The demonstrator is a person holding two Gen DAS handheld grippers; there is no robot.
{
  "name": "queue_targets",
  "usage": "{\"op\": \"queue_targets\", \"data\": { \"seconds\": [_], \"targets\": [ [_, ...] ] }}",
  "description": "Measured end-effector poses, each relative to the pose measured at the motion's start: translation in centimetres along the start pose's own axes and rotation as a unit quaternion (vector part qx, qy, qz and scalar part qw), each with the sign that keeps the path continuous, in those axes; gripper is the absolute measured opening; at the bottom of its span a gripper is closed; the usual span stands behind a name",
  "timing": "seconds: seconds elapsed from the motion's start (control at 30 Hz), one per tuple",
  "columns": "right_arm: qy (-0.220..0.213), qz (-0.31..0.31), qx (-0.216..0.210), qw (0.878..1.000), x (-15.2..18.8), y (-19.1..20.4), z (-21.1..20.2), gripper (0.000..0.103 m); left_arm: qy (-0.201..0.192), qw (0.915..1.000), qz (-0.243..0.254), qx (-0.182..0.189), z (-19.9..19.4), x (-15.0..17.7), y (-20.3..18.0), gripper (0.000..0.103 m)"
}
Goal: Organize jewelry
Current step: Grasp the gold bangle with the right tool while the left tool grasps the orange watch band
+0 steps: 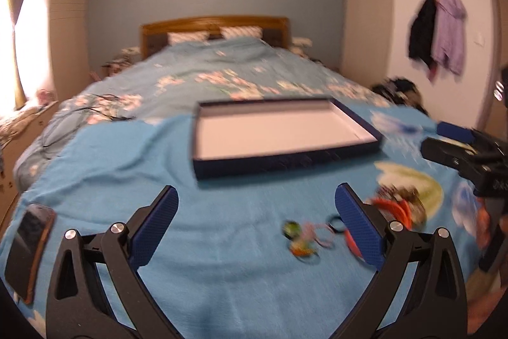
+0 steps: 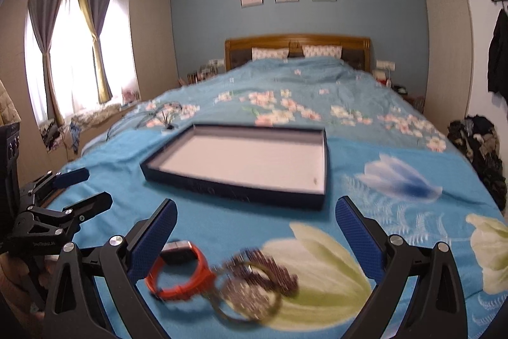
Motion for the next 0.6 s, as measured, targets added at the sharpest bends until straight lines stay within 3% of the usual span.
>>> {"op": "queue_targets", "data": {
  "seconds": [0.1,0.2,0.27,0.47,0.6],
  "targets": [
    [0.04,0.003,0.005,0.999,0.7,-1.2,0.6,0.091,0.014,0.9983,0.021,0.052,1.0,0.5,-1.6,0.094],
    [0.078,0.002,0.005,0.997,1.5,-2.0,1.2,0.078,0.027,0.9947,0.032,0.094,1.5,0.9,-3.4,0.084],
    [0.101,0.002,0.001,0.995,2.1,-2.3,1.4,0.058,0.035,0.9912,0.028,0.125,1.6,1.1,-4.4,0.077],
    [0.145,0.004,-0.004,0.989,3.6,-3.0,1.7,0.027,0.067,0.9809,0.012,0.182,2.8,1.4,-5.7,0.057],
    [0.159,0.008,-0.013,0.987,4.1,-3.3,1.4,0.024,0.084,0.9746,0.015,0.207,3.5,1.7,-6.6,0.047]
  ]
}}
Point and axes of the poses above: each gripper's, at about its wrist camera, not at the fingertips, and z roughly the way its jaws point, y to its left, x to its underside, the point moved 3 cm from there along z, roughly the way its jaws point, and after that the axes turned 15 degrees about z, right-handed, at the moved point
